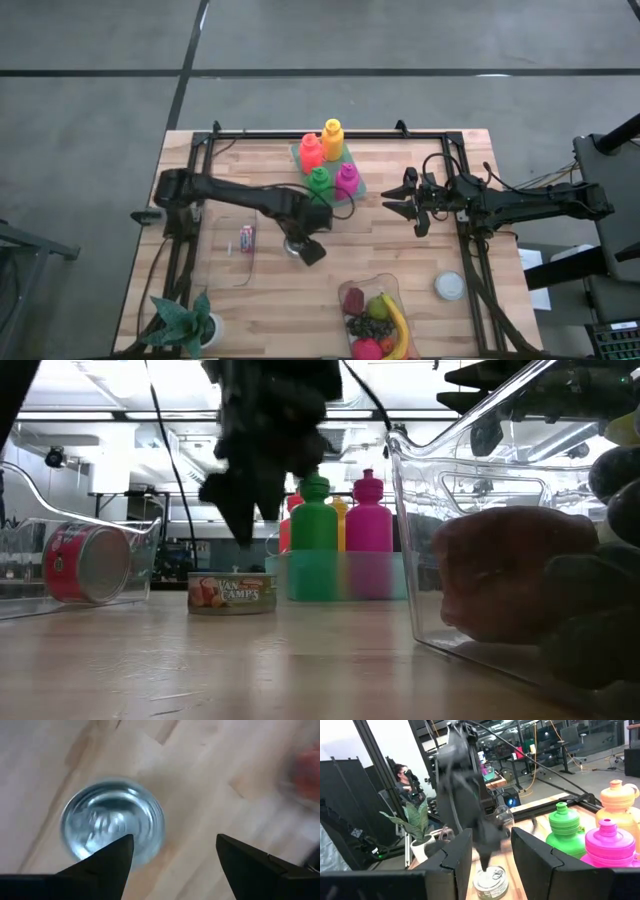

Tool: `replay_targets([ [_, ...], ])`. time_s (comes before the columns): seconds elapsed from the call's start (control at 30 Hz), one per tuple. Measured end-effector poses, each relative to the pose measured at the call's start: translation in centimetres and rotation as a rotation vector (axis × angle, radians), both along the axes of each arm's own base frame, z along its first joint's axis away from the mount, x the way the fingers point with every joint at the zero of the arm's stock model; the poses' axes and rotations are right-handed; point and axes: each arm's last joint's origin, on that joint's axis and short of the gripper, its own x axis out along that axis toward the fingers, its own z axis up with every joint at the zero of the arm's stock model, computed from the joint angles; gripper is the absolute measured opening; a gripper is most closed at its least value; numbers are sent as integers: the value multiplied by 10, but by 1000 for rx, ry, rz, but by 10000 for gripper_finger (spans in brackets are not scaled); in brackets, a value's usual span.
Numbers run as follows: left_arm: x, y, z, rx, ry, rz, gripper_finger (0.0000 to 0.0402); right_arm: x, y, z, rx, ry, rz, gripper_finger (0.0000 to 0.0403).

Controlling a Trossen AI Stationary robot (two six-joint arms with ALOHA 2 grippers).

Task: Pick & Place Food Item
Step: Put the green tuna into the top transparent bin

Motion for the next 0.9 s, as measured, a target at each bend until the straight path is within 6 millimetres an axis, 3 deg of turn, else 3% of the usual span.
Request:
replay_targets([
  [0.1,-12,1,25,27,-29,-26,290,0,0,0,0,-1,0,134],
  [0.2,-23,8,40,177,-37,6,290,0,0,0,0,-1,-1,134],
  [0.37,-29,28,46,300,-16,108,290,0,0,0,0,0,0,134],
  [0.57,-32,40,31,239,41,137,290,0,0,0,0,-1,-1,134],
  [0.9,-47,39,-9,144,125,188,290,0,0,0,0,0,0,134],
])
